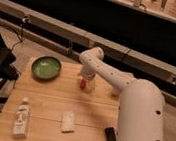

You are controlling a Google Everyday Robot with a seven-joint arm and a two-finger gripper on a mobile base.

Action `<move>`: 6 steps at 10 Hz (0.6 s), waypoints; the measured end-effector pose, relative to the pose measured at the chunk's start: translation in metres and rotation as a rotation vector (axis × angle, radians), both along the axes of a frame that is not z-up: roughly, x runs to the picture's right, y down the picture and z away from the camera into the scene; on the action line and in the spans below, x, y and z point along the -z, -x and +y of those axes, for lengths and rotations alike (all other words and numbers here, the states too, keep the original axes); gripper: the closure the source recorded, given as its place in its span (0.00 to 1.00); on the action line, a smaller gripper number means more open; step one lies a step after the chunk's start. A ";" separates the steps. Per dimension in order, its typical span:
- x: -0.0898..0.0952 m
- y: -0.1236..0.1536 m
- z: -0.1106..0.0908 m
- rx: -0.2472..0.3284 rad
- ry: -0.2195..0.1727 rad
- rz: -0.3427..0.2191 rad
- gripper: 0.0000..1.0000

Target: Place the pepper in the ceramic cup

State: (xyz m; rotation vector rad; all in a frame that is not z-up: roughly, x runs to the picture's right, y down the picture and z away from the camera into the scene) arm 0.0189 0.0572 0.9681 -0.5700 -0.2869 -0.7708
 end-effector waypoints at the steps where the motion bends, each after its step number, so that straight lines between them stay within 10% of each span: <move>1: -0.006 -0.003 -0.003 0.004 -0.001 -0.001 0.34; 6: -0.005 0.010 -0.002 0.010 -0.002 -0.049 0.88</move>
